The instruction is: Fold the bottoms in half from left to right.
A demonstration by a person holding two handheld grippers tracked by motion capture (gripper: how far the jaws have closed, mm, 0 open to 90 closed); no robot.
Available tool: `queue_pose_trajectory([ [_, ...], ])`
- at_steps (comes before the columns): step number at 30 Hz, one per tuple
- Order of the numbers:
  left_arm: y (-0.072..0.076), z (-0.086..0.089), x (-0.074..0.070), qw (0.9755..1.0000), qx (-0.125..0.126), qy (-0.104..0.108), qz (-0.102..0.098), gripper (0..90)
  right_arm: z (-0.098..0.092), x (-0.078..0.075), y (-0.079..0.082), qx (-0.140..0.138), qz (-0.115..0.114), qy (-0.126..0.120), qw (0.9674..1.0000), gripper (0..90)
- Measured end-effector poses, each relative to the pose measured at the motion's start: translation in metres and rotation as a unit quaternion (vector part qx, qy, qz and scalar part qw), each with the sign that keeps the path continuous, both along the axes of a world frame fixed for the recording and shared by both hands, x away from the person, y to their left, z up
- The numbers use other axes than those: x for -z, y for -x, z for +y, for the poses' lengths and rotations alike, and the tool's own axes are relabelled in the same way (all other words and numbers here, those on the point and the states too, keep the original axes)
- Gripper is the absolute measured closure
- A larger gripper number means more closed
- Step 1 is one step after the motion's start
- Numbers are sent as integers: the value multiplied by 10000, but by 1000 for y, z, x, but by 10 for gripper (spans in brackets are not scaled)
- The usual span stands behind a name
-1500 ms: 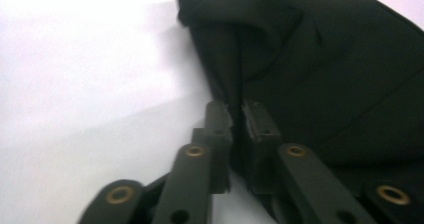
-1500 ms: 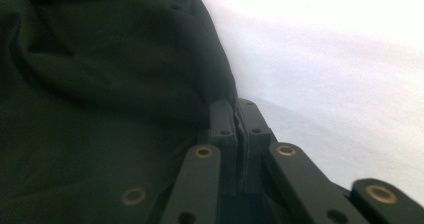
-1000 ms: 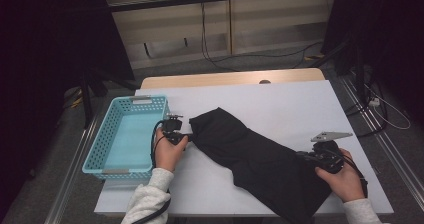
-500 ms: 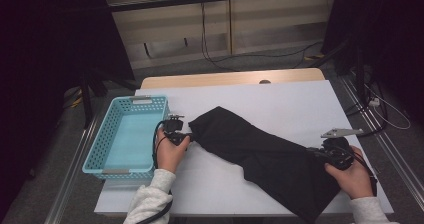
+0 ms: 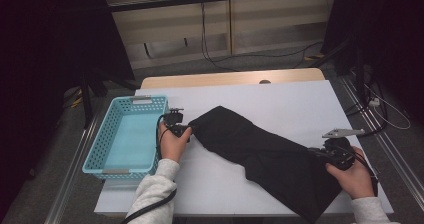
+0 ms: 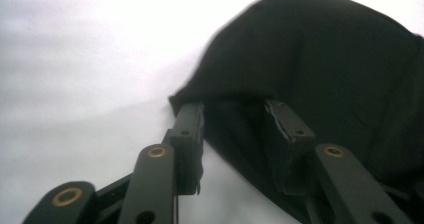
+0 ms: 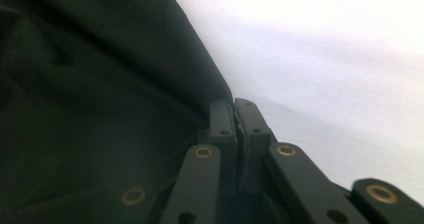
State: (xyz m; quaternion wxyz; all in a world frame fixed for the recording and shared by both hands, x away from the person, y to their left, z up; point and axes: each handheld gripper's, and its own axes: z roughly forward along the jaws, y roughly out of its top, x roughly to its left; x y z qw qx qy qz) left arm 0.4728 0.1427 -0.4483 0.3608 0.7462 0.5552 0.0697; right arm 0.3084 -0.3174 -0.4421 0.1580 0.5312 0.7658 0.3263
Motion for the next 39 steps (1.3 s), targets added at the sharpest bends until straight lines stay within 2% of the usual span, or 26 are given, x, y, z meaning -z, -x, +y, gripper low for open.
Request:
queue_pose_trajectory([
  [2, -5, -1, -1, 10000, 9, -84, 19, 623, 0, 0, 0, -2, 1, -5, 10000, 877],
  [4, -8, -2, 0, 9999, -83, -46, 46, 643, 0, 1, 0, -3, 13, -13, 10000, 877],
  [8, -14, -2, -4, 9998, -128, -77, 156, 759, 0, 1, -1, -20, 14, 15, 10000, 877],
  [10, -15, 0, -8, 9997, -172, -113, 126, 827, 0, 1, -1, -19, 15, 1, 10000, 878],
  [13, -15, 4, -15, 9996, -214, -141, 77, 864, -1, 1, 0, -26, 12, -8, 10000, 878],
  [17, -14, 8, -21, 9997, -190, -157, 38, 855, 0, 1, -1, -30, 20, 2, 10000, 878],
  [22, -9, 8, -18, 9997, -163, -171, -38, 678, 0, -1, -1, -6, -42, 13, 10000, 880],
  [25, -4, 4, -18, 9999, -62, -143, -20, 536, -3, -4, -1, -5, -81, -8, 10000, 880],
  [27, 0, 1, -17, 9998, 22, -176, -21, 499, -7, -4, -2, 77, -87, 80, 9999, 880],
  [30, 4, -1, -14, 9993, 110, -343, -101, 434, -10, -3, -4, 120, -37, -28, 9999, 880],
  [33, 6, -2, -11, 9989, 119, -410, -168, 364, -12, -2, -5, 119, -18, -72, 9999, 876],
  [35, 9, -2, -8, 9988, 110, -385, -270, 308, -12, -2, -5, 115, -35, -131, 9998, 825],
  [39, 13, -5, -8, 9982, 231, -375, -402, 256, -13, -2, -1, 143, -16, -65, 9999, 674],
])
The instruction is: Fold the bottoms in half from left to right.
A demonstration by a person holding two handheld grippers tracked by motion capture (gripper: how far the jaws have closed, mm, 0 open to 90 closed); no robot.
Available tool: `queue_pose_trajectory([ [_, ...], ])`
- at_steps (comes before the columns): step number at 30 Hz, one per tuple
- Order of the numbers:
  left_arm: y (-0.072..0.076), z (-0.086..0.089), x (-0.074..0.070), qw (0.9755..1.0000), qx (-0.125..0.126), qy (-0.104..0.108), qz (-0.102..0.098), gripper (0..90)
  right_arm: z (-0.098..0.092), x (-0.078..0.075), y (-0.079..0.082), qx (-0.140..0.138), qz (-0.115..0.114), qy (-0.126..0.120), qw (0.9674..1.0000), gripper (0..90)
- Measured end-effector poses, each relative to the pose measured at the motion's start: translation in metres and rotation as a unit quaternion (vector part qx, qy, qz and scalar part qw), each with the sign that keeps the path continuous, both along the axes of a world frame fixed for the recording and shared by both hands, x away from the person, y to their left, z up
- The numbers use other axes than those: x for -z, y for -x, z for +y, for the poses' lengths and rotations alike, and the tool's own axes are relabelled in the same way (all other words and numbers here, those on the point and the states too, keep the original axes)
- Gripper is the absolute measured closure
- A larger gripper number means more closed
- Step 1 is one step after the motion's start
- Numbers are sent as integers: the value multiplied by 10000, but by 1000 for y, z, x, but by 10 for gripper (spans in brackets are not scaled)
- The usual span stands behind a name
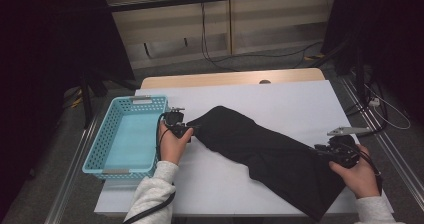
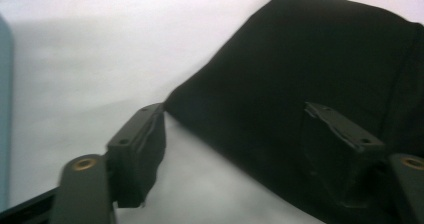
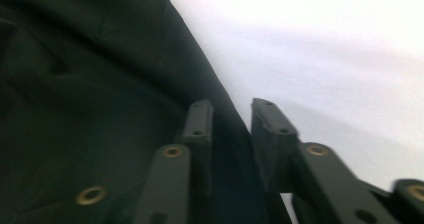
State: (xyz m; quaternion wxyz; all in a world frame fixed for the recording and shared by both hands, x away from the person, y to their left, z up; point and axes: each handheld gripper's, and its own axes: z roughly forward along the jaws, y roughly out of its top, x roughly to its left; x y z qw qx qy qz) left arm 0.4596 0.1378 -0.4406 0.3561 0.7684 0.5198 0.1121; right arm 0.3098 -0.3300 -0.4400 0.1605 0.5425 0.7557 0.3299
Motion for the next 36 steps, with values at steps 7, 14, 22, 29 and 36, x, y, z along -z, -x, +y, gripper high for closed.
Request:
queue_pose_trajectory([
  [7, 1, 0, -3, 9997, 240, -9, -99, 207, -16, -3, 14, 249, -38, -73, 9997, 576],
  [14, -1, -1, -2, 9994, 322, 44, -119, 193, -32, 1, 29, 463, 52, -14, 9989, 566],
  [22, -1, -3, -2, 9991, 397, 82, -90, 189, -29, 6, 37, 221, 144, 115, 9996, 643],
  [29, 0, 1, -3, 9994, 310, 128, -112, 188, -21, 6, 36, 90, 157, 80, 9998, 877],
  [36, 0, 0, -2, 9993, 338, 85, -91, 187, -36, -1, 34, 380, 5, 255, 9990, 882],
])
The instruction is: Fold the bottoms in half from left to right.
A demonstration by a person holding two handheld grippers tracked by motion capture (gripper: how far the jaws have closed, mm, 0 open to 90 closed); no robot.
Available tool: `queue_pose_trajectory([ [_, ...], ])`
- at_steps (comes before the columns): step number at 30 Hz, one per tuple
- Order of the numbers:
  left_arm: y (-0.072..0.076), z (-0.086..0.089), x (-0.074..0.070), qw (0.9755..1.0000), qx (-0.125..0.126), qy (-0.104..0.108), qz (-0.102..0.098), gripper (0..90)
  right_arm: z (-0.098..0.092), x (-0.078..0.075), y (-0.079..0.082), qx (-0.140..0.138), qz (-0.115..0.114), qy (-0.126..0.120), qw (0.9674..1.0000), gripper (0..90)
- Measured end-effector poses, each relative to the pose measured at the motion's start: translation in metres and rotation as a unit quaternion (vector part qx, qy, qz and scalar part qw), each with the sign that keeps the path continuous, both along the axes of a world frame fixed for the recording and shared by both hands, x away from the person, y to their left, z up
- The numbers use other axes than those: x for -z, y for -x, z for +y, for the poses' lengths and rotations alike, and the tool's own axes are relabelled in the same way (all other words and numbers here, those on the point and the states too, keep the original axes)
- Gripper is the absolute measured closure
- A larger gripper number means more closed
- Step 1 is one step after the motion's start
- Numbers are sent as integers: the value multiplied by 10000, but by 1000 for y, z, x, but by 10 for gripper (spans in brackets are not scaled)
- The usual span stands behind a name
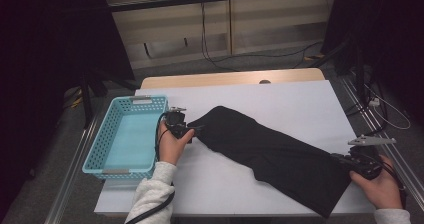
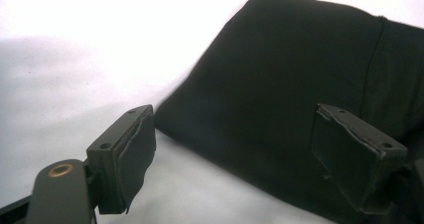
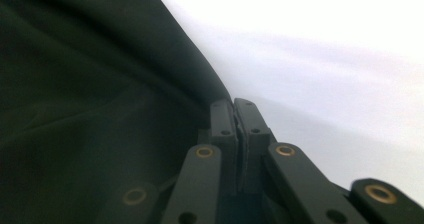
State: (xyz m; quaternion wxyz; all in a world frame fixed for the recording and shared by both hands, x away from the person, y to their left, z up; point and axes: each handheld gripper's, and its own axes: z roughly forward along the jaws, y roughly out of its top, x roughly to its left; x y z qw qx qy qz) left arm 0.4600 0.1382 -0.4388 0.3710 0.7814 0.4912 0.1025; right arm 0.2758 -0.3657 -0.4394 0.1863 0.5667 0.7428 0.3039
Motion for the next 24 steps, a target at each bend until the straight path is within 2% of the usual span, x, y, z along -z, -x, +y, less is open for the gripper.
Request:
queue_pose_trajectory([
  [3, -1, 0, 2, 10000, 4, -32, -1, 188, -5, 3, -2, 74, 22, 157, 9998, 867],
  [5, -2, 0, 3, 10000, -3, -54, 0, 187, -6, 5, -3, 165, -30, 216, 9996, 778],
  [12, -4, 3, 5, 9999, -91, -116, -53, 188, -5, 2, -3, 278, -139, 352, 9989, 752],
  [17, -5, 0, 9, 9999, -70, -152, -35, 186, 1, 2, -6, 251, -192, 216, 9993, 600],
  [24, -9, -3, 17, 9993, -115, -315, -176, 173, 11, -1, -7, 22, -295, -32, 9996, 483],
])
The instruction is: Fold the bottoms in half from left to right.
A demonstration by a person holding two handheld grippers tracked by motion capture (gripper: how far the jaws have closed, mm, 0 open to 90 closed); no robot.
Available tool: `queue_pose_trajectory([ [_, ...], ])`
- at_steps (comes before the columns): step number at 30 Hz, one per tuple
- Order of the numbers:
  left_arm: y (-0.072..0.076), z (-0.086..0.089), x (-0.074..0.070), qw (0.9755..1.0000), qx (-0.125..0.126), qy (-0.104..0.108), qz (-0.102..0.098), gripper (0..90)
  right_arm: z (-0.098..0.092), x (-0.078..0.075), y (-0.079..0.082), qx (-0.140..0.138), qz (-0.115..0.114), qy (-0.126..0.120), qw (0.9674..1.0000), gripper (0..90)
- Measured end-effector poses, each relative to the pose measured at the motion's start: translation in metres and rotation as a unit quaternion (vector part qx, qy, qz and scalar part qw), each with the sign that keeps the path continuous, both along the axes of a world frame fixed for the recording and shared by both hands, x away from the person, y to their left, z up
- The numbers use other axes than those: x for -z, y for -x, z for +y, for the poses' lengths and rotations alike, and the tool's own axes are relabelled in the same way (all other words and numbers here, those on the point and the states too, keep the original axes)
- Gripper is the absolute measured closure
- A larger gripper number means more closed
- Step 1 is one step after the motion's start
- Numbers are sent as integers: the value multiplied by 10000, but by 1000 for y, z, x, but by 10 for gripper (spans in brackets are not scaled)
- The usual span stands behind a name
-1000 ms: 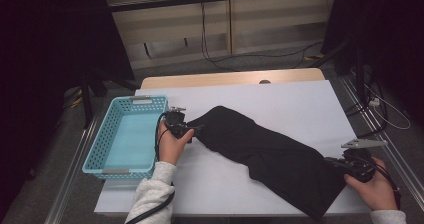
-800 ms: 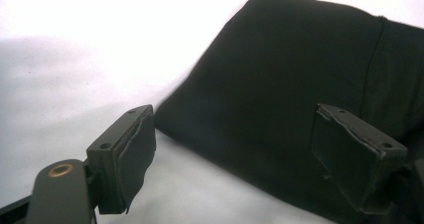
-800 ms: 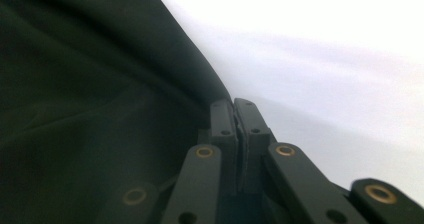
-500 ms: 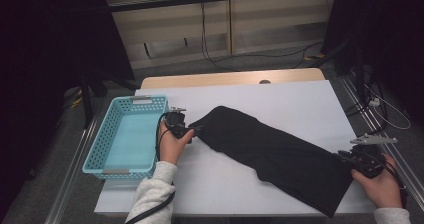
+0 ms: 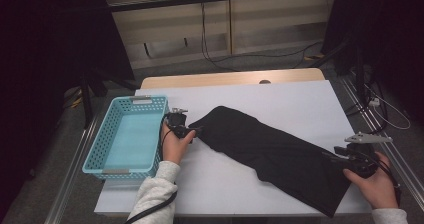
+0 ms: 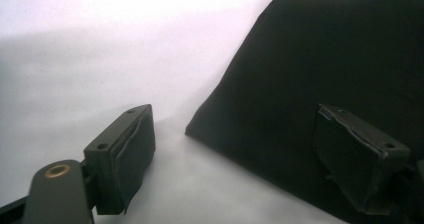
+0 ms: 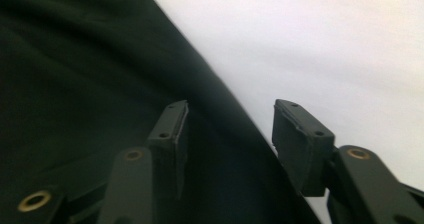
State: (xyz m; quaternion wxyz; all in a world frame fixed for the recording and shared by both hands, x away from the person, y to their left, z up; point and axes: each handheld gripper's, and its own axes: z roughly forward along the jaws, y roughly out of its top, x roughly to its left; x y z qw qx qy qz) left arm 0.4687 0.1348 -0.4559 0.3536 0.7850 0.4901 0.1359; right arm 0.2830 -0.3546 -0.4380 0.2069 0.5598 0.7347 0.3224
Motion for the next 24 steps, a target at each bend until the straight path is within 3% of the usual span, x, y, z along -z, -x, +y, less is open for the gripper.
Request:
queue_pose_trajectory([
  [4, 1, -2, 1, 9999, 36, 123, -19, 239, 8, 0, -1, -143, 9, -101, 9998, 465],
  [5, 1, -2, 1, 9994, 28, 356, 46, 241, 10, 0, -2, -181, 4, -121, 9998, 459],
  [7, 2, -3, 1, 9995, 88, 303, 22, 324, 15, -1, -2, -274, -23, -93, 9996, 454],
  [10, 3, -6, 0, 9988, 104, 464, 143, 409, 20, -2, -3, -336, -68, -158, 9993, 452],
  [14, 4, -10, -1, 9993, 94, 330, 165, 566, 22, -2, -2, -362, -53, -180, 9992, 439],
  [17, 4, -11, 0, 9985, 23, 492, 235, 673, 24, -2, -1, -397, -59, -222, 9989, 432],
  [20, 2, -10, 1, 9957, -48, 782, 490, 794, 28, -3, 0, -426, -70, -233, 9988, 428],
  [24, -2, -12, -5, 9953, -81, 682, 680, 835, 32, -4, 3, -497, -66, -228, 9985, 422],
])
